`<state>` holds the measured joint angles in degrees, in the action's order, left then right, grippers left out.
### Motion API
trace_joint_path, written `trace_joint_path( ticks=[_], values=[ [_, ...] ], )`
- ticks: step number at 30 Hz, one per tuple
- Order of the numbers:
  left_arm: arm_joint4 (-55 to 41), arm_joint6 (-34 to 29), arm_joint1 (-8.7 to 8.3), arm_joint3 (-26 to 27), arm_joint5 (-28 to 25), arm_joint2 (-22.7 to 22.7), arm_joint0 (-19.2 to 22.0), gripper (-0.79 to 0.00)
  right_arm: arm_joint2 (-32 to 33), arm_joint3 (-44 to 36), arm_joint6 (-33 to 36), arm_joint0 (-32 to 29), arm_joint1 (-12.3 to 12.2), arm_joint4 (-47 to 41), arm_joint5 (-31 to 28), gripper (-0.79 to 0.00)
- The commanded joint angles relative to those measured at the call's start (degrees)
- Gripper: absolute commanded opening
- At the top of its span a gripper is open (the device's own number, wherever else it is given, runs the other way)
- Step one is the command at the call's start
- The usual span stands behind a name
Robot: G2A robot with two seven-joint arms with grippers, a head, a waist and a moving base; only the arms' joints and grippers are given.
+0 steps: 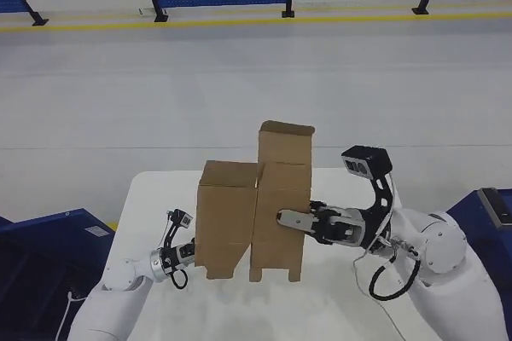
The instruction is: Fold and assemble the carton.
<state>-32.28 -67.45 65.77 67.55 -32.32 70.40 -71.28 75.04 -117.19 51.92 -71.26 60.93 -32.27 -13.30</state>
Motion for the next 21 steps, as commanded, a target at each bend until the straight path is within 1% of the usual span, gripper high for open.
trace_joint_path(
  ticks=[1,4,5,9,11,13,15,18,20,21],
  values=[
    [0.00,0.00,0.00,0.00,0.00,0.00,0.00,0.000,-0.73,1.67,0.96,-0.23,0.28,-25.36,9.14,-0.785],
    [0.00,0.00,0.00,0.00,0.00,0.00,0.00,0.000,-3.62,4.46,1.62,-1.36,0.82,-46.02,23.29,-0.785],
    [0.00,0.00,0.00,0.00,0.00,0.00,0.00,0.000,-4.87,5.32,0.80,-1.79,1.05,-53.22,28.27,-0.785],
    [0.00,0.00,0.00,0.00,0.00,0.00,0.00,0.000,-10.58,6.91,-4.91,-2.84,1.74,-76.85,47.79,-0.785],
    [0.00,0.00,0.00,0.00,0.00,0.00,0.00,0.000,-13.42,7.74,-8.74,-3.45,1.99,-89.14,55.95,-0.785],
    [0.00,0.00,0.00,0.00,0.00,0.00,0.00,0.000,-16.53,8.76,-12.39,-3.91,2.15,-104.53,63.13,-0.785],
    [0.00,0.00,0.00,0.00,0.00,0.00,0.00,0.000,-19.41,9.71,-18.60,-3.49,1.94,-119.13,67.56,-0.785],
    [0.00,0.00,0.00,0.00,0.00,0.00,0.00,0.000,-22.79,10.10,-29.46,-2.51,1.14,-136.59,68.98,-0.785],
    [0.00,0.00,0.00,0.00,0.00,0.00,0.00,0.000,-23.58,10.46,-35.90,-1.87,0.50,-143.73,67.44,-0.785],
    [0.00,0.00,0.00,0.00,0.00,0.00,0.00,0.000,-23.94,10.66,-36.47,-2.14,0.35,-143.73,66.97,-0.785]
  ],
)
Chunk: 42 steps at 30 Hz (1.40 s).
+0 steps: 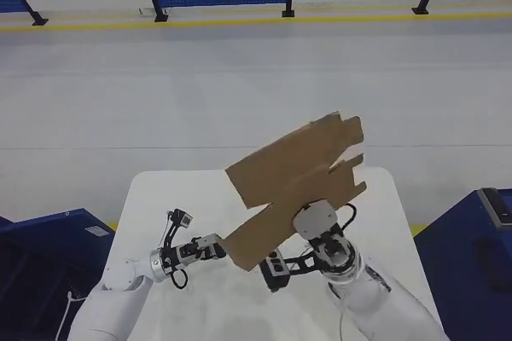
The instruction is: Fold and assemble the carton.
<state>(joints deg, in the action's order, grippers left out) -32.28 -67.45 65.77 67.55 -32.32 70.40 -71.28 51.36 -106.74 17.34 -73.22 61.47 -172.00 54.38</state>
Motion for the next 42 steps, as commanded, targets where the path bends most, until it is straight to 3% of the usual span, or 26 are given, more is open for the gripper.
trace_joint_path(
  ticks=[1,6,8,11,13,16,19,25,30,34,42],
  values=[
    [0.00,0.00,0.00,0.00,0.00,0.00,0.00,0.000,-0.45,0.57,-2.38,-0.29,-0.31,-4.00,-1.22,-0.785],
    [0.00,0.00,0.00,0.00,0.00,0.00,0.00,0.000,3.23,1.19,-3.73,0.85,-0.82,-2.59,-3.29,-0.785],
    [0.00,0.00,0.00,0.00,0.00,0.00,0.00,0.000,7.64,0.49,-1.67,0.53,-0.91,3.91,-5.06,-0.785],
    [0.00,0.00,0.00,0.00,0.00,0.00,0.00,0.000,15.76,-1.97,6.93,-0.16,-0.69,22.23,-11.42,-0.785],
    [0.00,0.00,0.00,0.00,0.00,0.00,0.00,0.000,20.59,-4.07,14.58,-0.56,-0.50,41.39,-19.75,-0.785],
    [0.00,0.00,0.00,0.00,0.00,0.00,0.00,0.000,24.46,-5.83,27.14,-1.81,-0.39,72.18,-37.88,-0.785],
    [0.00,0.00,0.00,0.00,0.00,0.00,0.00,0.000,26.30,-6.19,34.75,-2.81,-0.37,93.48,-54.07,-0.785],
    [0.00,0.00,0.00,0.00,0.00,0.00,0.00,0.000,26.97,-7.36,39.58,-4.38,-0.28,121.19,-74.27,-0.785],
    [0.00,0.00,0.00,0.00,0.00,0.00,0.00,0.000,25.76,-6.10,36.68,-5.62,-0.06,145.97,-86.17,-0.785],
    [0.00,0.00,0.00,0.00,0.00,0.00,0.00,0.000,23.97,-5.69,30.45,-6.38,0.53,152.86,-91.99,-0.785],
    [0.00,0.00,0.00,0.00,0.00,0.00,0.00,0.000,23.32,-5.66,29.70,-6.56,0.64,151.57,-92.19,-0.785]
  ],
)
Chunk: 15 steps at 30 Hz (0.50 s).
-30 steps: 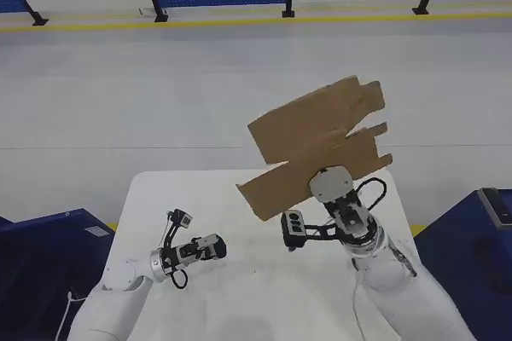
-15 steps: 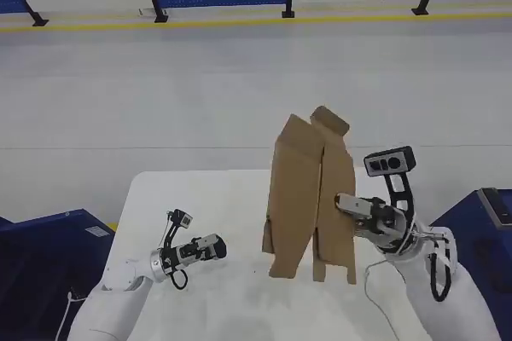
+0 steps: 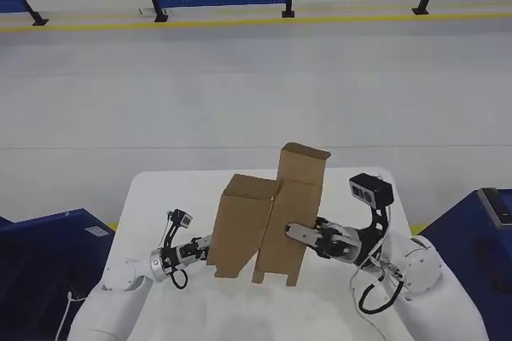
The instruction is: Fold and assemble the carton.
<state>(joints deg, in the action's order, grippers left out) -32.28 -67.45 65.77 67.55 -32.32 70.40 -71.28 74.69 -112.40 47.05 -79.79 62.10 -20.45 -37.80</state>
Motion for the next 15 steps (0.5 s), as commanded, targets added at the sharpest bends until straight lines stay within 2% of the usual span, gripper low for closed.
trace_joint_path(
  ticks=[1,5,6,9,15],
  values=[
    [0.00,0.00,0.00,0.00,0.00,0.00,0.00,0.000,0.00,0.00,-0.01,0.00,0.00,0.02,0.00,-0.785],
    [0.00,0.00,0.00,0.00,0.00,0.00,0.00,0.000,0.17,-0.12,-0.33,0.03,0.00,0.28,0.06,-0.785],
    [0.00,0.00,0.00,0.00,0.00,0.00,0.00,0.000,1.62,-0.84,-1.39,0.38,-0.07,2.85,-0.18,-0.785],
    [0.00,0.00,0.00,0.00,0.00,0.00,0.00,0.000,9.43,-5.88,-5.98,0.45,-0.43,11.81,-2.74,-0.785],
    [0.00,0.00,0.00,0.00,0.00,0.00,0.00,0.000,29.44,-20.86,-14.11,-2.17,-0.75,31.20,-7.49,-0.785]
  ],
)
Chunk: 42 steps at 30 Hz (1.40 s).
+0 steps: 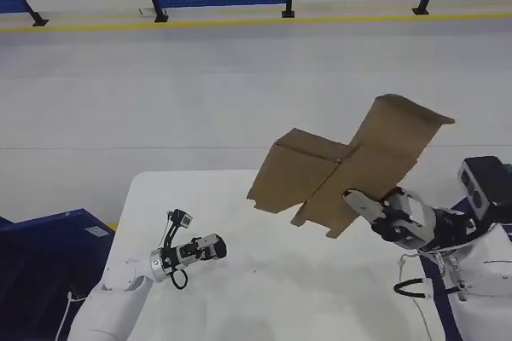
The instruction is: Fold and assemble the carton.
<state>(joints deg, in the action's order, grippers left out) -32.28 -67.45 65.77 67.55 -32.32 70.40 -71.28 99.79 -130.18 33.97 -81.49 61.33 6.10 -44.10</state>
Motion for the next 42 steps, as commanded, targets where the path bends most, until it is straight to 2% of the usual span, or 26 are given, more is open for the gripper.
trace_joint_path(
  ticks=[1,3,5,8,11,13,16,18,20,29,31,33,34,35,37,40,42],
  values=[
    [0.00,0.00,0.00,0.00,0.00,0.00,0.00,0.000,6.24,-4.46,-1.04,-0.51,-0.04,7.63,-3.81,-0.785],
    [0.00,0.00,0.00,0.00,0.00,0.00,0.00,0.000,9.42,-4.46,-2.00,1.93,-0.21,13.33,-12.31,-0.785],
    [0.00,0.00,0.00,0.00,0.00,0.00,0.00,0.000,8.78,-4.46,-1.31,6.59,-0.94,20.08,-13.90,-0.785],
    [0.00,0.00,0.00,0.00,0.00,0.00,0.00,0.000,0.03,-4.46,-0.80,15.08,-3.30,30.99,-13.90,-0.785],
    [0.00,0.00,0.00,0.00,0.00,0.00,0.00,0.000,-10.62,-4.46,-4.29,22.29,-5.96,43.78,-13.90,-0.785],
    [0.00,0.00,0.00,0.00,0.00,0.00,0.00,0.000,-18.30,-4.46,-9.92,26.50,-7.73,54.33,-13.90,-0.785],
    [0.00,0.00,0.00,0.00,0.00,0.00,0.00,0.000,-28.76,-4.46,-21.81,31.09,-10.25,72.39,-13.90,-0.785],
    [0.00,0.00,0.00,0.00,0.00,0.00,0.00,0.000,-32.87,-4.46,-29.68,30.71,-11.71,81.18,-13.90,-0.785],
    [0.00,0.00,0.00,0.00,0.00,0.00,0.00,0.000,-32.13,-4.46,-31.81,28.12,-12.46,82.41,-13.90,-0.785],
    [0.00,0.00,0.00,0.00,0.00,0.00,0.00,0.000,-32.13,-4.46,-31.81,28.12,-12.46,82.41,-13.90,-0.785],
    [0.00,0.00,0.00,0.00,0.00,0.00,0.00,0.000,-31.62,-4.27,-32.71,27.84,-12.42,82.49,-12.21,-0.785],
    [0.00,0.00,0.00,0.00,0.00,0.00,0.00,0.000,-29.26,-4.46,-33.42,30.07,-12.80,89.96,-12.93,-0.785],
    [0.00,0.00,0.00,0.00,0.00,0.00,0.00,0.000,-28.45,-4.46,-35.94,31.73,-13.08,94.60,-13.71,-0.785],
    [0.00,0.00,0.00,0.00,0.00,0.00,0.00,0.000,-27.78,-4.46,-41.26,33.85,-13.37,99.06,-13.14,-0.785],
    [0.00,0.00,0.00,0.00,0.00,0.00,0.00,0.000,-26.21,-4.46,-55.45,37.14,-14.33,111.61,-6.89,-0.785],
    [0.00,0.00,0.00,0.00,0.00,0.00,0.00,0.000,-21.46,-4.46,-70.87,32.23,-16.85,132.70,3.41,-0.785],
    [0.00,0.00,0.00,0.00,0.00,0.00,0.00,0.000,-17.25,-4.46,-79.43,26.85,-18.18,140.35,11.07,-0.785]
  ],
)
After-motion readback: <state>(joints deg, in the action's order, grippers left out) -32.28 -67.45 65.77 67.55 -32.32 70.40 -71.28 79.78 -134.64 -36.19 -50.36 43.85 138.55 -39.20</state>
